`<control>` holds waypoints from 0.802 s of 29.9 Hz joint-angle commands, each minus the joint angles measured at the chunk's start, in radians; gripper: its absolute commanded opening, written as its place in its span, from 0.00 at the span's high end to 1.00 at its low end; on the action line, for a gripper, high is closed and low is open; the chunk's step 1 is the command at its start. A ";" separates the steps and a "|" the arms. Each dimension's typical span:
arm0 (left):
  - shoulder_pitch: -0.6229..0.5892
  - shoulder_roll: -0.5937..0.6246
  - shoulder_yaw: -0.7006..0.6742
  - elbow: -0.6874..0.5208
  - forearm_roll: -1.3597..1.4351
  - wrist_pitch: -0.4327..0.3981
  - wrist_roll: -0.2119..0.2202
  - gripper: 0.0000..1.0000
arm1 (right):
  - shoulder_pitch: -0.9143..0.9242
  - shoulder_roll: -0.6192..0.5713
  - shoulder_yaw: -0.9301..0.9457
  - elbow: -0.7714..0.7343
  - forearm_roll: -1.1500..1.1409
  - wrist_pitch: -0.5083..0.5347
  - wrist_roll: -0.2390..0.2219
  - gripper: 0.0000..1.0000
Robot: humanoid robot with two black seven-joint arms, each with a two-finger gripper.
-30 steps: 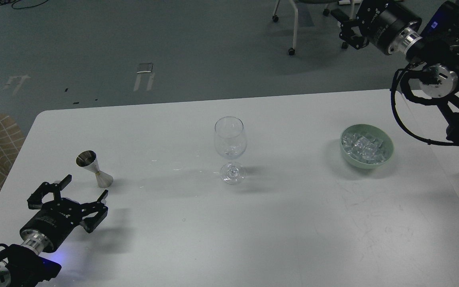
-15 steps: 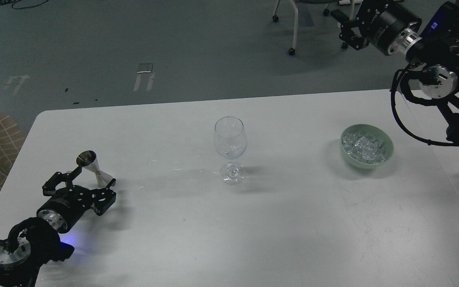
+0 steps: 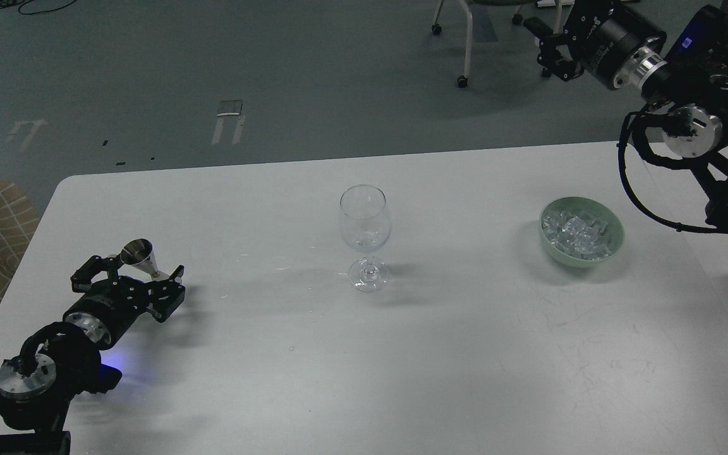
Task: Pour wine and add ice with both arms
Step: 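Close the left gripper around the metal jigger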
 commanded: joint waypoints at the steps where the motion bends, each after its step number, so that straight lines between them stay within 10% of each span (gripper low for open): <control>1: 0.000 -0.001 0.014 0.001 0.006 0.000 -0.047 0.24 | 0.001 0.000 0.000 0.000 0.001 0.000 0.000 0.00; 24: -0.020 -0.004 0.014 0.046 0.009 -0.037 -0.056 0.52 | 0.001 0.020 0.000 0.000 -0.002 -0.002 0.000 0.00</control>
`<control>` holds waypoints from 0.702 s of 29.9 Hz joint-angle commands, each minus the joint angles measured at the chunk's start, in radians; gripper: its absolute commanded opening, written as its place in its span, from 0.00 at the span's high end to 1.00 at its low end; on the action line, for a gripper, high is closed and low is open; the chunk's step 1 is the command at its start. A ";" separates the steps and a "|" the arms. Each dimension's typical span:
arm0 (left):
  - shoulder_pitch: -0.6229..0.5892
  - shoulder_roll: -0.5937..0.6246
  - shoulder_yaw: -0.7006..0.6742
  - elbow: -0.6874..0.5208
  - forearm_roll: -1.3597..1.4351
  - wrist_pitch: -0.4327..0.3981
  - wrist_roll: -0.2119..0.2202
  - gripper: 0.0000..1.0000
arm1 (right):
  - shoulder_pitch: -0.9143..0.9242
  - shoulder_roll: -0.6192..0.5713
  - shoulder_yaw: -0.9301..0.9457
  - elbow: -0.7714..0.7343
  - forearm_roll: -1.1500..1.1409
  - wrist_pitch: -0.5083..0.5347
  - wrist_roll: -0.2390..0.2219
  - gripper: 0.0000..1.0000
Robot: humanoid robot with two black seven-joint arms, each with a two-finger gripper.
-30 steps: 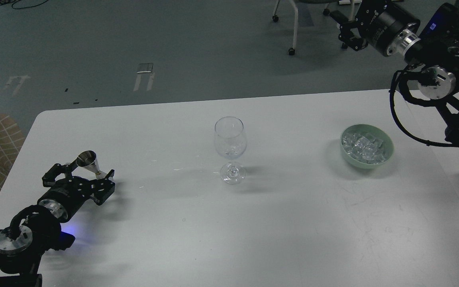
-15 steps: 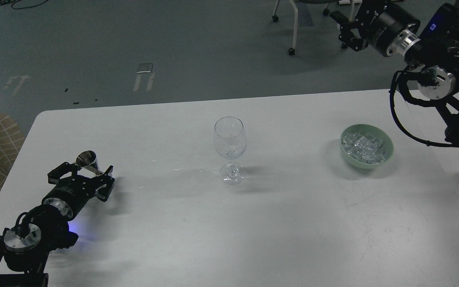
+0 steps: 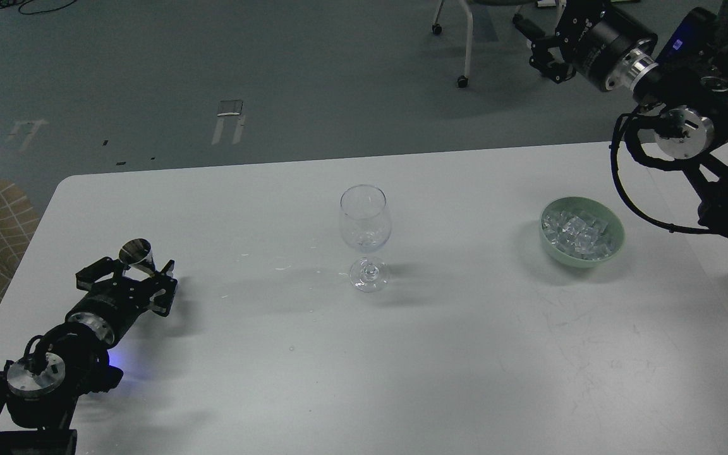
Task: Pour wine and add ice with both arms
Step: 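Close the left gripper around the metal jigger, then lift the jigger with the left gripper and carry it above the wine glass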
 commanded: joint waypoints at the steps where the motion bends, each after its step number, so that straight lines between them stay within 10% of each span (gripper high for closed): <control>1: 0.000 0.000 0.000 0.004 0.000 -0.015 0.000 0.55 | 0.001 0.001 0.000 -0.002 0.000 0.000 0.000 0.00; 21: -0.005 -0.013 0.000 0.047 0.001 -0.093 0.002 0.89 | 0.002 0.001 0.000 -0.002 0.000 0.000 0.000 0.00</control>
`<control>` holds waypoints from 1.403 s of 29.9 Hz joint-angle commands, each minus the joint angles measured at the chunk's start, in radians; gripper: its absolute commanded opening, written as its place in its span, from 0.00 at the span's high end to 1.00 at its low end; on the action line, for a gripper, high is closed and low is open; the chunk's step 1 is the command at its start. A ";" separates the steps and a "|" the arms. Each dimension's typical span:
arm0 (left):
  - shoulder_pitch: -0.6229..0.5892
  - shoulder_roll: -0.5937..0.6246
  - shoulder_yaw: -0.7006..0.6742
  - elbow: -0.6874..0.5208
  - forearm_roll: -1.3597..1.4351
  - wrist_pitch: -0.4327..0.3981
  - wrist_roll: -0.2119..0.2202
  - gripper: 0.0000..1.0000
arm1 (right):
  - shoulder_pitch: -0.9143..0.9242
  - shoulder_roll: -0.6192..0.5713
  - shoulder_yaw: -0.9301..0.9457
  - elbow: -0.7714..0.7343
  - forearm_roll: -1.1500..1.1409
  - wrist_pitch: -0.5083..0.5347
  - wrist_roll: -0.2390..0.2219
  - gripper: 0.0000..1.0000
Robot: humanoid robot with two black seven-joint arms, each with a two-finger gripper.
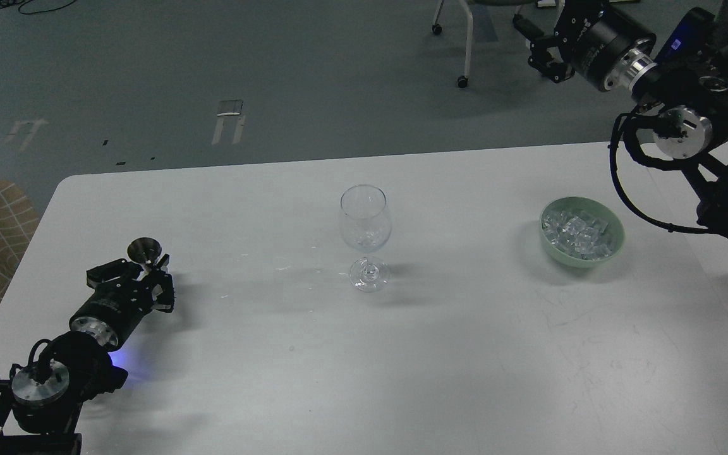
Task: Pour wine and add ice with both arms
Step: 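Lift the jigger with the left gripper and carry it above the wine glass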
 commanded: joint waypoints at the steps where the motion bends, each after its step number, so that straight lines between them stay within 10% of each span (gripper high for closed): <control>1: -0.006 0.001 0.000 0.000 0.000 0.000 0.000 0.89 | -0.001 0.001 0.000 0.000 0.000 -0.001 0.000 0.00; 20: -0.085 0.018 0.002 -0.082 0.001 0.019 0.063 1.00 | -0.001 0.001 -0.005 -0.001 -0.001 -0.006 0.000 0.00; 42: -0.257 0.139 0.242 -0.414 0.015 0.258 0.147 1.00 | -0.007 -0.003 -0.006 -0.001 -0.001 -0.006 0.000 0.00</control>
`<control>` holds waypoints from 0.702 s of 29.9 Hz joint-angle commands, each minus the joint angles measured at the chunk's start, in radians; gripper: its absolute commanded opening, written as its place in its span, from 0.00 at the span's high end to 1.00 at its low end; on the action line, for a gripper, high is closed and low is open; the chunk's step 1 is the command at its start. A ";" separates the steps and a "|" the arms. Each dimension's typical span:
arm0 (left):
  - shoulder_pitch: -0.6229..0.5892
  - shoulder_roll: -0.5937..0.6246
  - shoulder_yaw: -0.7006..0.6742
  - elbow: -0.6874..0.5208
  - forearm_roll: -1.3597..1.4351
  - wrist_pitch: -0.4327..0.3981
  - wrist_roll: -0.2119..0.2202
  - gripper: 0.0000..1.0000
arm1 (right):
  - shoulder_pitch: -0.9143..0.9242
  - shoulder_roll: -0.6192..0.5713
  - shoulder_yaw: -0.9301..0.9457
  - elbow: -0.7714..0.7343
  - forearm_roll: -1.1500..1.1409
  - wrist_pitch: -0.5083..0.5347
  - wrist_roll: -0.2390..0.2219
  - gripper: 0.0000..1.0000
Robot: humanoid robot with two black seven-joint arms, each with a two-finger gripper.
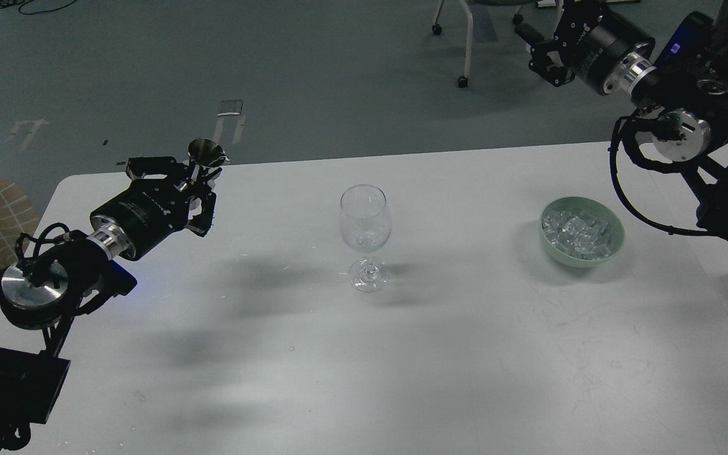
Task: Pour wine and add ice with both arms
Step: 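Lift the jigger with the left gripper and carry it above the wine glass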
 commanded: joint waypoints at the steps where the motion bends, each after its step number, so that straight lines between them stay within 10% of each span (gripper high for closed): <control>1: -0.056 -0.004 0.057 -0.025 0.000 0.038 0.005 1.00 | -0.001 -0.003 0.000 0.000 0.000 0.000 0.000 0.00; 21: -0.159 -0.044 0.219 -0.146 0.013 0.144 0.029 1.00 | -0.008 -0.002 0.000 0.000 0.000 0.000 0.000 0.00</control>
